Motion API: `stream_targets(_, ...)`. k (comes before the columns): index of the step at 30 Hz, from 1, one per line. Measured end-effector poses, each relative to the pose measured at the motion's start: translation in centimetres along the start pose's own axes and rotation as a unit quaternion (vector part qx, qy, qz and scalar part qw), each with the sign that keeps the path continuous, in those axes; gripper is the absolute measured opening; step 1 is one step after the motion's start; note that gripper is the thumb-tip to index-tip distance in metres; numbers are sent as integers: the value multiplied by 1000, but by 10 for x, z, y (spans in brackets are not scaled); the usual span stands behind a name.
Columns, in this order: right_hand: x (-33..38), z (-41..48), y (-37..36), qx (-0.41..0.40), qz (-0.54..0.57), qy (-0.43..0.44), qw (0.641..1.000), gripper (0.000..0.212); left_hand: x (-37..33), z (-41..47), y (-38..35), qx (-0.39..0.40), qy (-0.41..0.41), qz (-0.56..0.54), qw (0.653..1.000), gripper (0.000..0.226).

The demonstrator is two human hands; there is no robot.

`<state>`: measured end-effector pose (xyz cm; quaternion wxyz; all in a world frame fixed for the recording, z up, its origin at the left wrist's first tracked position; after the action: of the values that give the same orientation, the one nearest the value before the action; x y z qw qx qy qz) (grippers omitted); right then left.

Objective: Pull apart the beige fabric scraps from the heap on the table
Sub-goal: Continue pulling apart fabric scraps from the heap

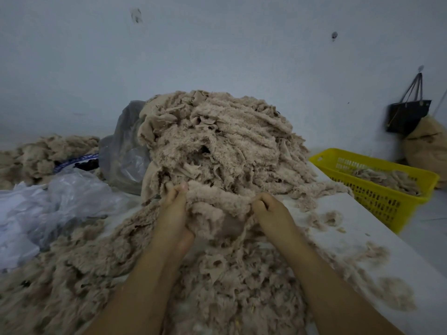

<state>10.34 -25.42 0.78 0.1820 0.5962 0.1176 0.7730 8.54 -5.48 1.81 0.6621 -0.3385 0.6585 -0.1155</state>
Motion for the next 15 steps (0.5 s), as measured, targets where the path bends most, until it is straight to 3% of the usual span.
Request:
stream_targets(2,2,-2,-1,14,37,-14,999,20,3,-1,-3,22,32,-38,999,42)
stream_targets(4,5,-4,-2,23,63,-11,998,19,6,-3,-6,51,39,-3,998,26)
stream_targets(7,12,-4,-2,8,62,24,998,19,6,-12,-10,46,-16,172,984,23)
stream_targets(10,20,-4,-2,-9,43,64,997,20,11,-20,-21,121,-90,369,917,51)
stream_targets(13,24,-5,-3,-10,19,95,995,18,20,-26,-30,180,-121,492,843,40)
stream_targets(15,24,-5,-5,-10,8,108,994,14,24,-27,-30,194,-119,510,830,28)
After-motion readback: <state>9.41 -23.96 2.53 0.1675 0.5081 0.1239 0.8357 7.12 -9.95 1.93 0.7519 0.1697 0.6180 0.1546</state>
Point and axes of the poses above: each hand's wrist, its own z-axis towards the middle knuckle, its own y-axis out of the back of the hand, x = y × z, the point moved 5 cm from there along z, towards the middle knuckle, and after that the axes turned 6 degrees about -x, right-handed, at the moved point
